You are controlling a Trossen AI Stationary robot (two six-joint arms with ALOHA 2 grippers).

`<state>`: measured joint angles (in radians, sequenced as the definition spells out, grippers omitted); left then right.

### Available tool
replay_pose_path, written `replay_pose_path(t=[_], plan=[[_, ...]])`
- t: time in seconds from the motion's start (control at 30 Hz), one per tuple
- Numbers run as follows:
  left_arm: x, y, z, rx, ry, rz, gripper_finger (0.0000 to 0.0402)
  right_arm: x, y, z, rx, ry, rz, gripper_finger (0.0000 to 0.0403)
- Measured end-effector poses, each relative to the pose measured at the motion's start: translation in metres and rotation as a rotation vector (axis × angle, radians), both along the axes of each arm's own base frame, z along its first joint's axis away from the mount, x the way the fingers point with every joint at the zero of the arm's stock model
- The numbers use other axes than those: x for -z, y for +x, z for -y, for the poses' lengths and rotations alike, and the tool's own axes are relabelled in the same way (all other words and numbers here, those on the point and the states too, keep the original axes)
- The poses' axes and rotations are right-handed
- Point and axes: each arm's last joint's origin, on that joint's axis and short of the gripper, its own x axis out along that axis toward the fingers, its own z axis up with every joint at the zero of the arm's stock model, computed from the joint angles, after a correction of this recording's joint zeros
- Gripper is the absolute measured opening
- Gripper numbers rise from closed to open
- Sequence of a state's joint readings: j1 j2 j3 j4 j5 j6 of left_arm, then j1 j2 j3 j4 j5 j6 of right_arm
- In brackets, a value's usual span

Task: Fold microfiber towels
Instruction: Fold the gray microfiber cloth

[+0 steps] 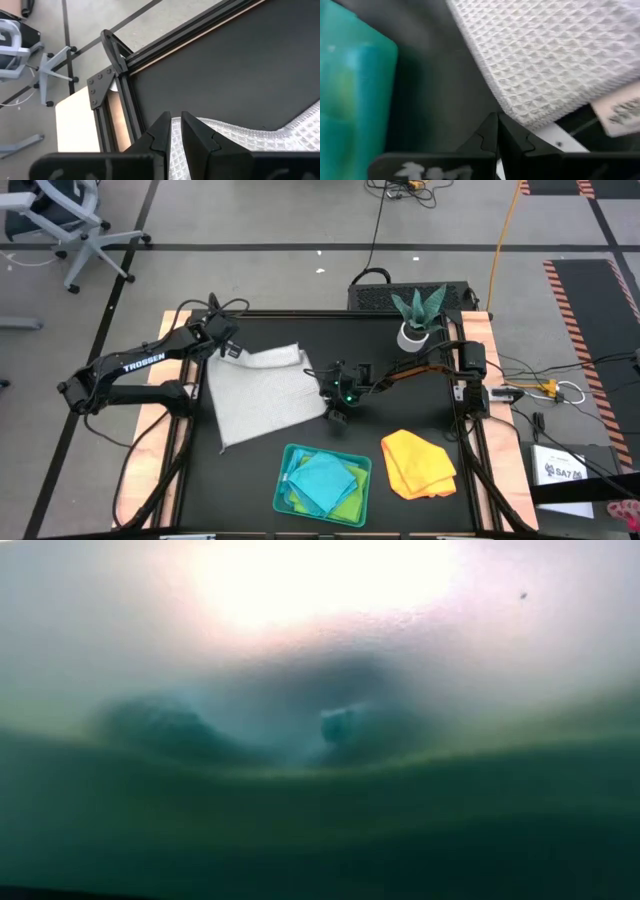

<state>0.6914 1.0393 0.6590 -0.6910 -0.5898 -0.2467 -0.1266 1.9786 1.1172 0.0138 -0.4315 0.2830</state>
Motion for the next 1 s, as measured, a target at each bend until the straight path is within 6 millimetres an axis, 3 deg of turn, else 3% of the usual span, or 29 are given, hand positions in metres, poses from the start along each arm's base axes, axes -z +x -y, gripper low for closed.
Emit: replay_pose_path(t=[0.37,0.53,0.63,0.7,1.0], plan=[[0.0,0.001,0.0,0.014,-0.017,0.013,0.0047,0.004,-0.016,0.015,-0.001,-0.073,-0.144,0.0],[0.0,0.001,0.0,0.014,-0.017,0.012,0.0047,-0.021,-0.018,0.017,0.043,-0.095,-0.118,0.0],[0.0,0.001,0.0,0.018,-0.024,0.018,0.0047,-0.049,-0.011,0.016,0.044,-0.113,0.024,0.0],[0.001,0.001,0.001,0.022,-0.029,0.022,0.0047,-0.057,-0.008,0.014,0.039,-0.111,0.082,0.0],[0.001,0.001,0.001,0.022,-0.03,0.024,0.0047,-0.017,0.01,0.017,0.045,-0.097,0.114,0.0]])
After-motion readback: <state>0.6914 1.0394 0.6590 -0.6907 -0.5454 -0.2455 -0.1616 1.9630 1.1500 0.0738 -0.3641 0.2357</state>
